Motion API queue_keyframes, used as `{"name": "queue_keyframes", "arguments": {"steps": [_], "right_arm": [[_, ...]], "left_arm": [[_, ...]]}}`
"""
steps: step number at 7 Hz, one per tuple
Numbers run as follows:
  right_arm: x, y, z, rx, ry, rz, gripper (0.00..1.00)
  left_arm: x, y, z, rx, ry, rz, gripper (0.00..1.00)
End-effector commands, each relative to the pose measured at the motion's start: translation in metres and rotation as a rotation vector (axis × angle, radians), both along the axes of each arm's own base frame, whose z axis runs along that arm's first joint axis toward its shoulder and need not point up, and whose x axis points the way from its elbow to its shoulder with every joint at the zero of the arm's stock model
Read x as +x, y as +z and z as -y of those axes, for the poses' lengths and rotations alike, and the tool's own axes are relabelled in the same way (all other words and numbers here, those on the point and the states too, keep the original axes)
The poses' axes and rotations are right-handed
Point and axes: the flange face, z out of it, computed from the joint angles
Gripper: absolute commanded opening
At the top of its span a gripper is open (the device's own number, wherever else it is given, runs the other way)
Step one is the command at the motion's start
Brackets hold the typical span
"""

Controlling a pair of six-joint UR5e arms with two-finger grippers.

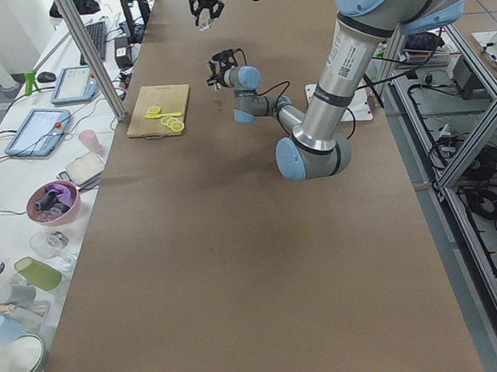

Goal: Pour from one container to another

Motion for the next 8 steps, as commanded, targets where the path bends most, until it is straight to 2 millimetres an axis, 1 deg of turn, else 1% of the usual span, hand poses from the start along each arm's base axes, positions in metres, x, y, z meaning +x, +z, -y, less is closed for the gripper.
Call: {"name": "queue_keyframes", "arguments": {"steps": [1, 2, 3, 4, 5, 6, 8], "right_arm": [[0.027, 0.033, 0.007, -0.08, 0.007, 0.083, 0.0], [0.037, 0.048, 0.009, -0.111, 0.012, 0.119, 0.0], [0.05, 0.067, 0.009, -0.136, 0.034, 0.13, 0.0], [0.068, 0.083, 0.012, -0.157, 0.066, 0.141, 0.0], [0.08, 0.105, 0.011, -0.179, 0.097, 0.156, 0.0], [0.089, 0.13, 0.003, -0.202, 0.136, 0.201, 0.0], [0.103, 0.181, -0.018, -0.221, 0.177, 0.268, 0.0]], "left_arm": [[-0.013, 0.002, 0.014, -0.005, -0.026, -0.001, 0.0], [-0.022, 0.013, 0.022, -0.016, -0.042, 0.01, 0.0], [-0.043, 0.028, 0.043, -0.033, -0.083, 0.028, 0.0], [-0.061, 0.032, 0.061, -0.042, -0.118, 0.037, 0.0], [-0.073, 0.041, 0.078, -0.063, -0.145, 0.043, 0.0], [-0.088, 0.077, 0.086, -0.11, -0.166, 0.069, 0.0], [-0.128, 0.125, 0.09, -0.106, -0.209, 0.059, 0.0]]}}
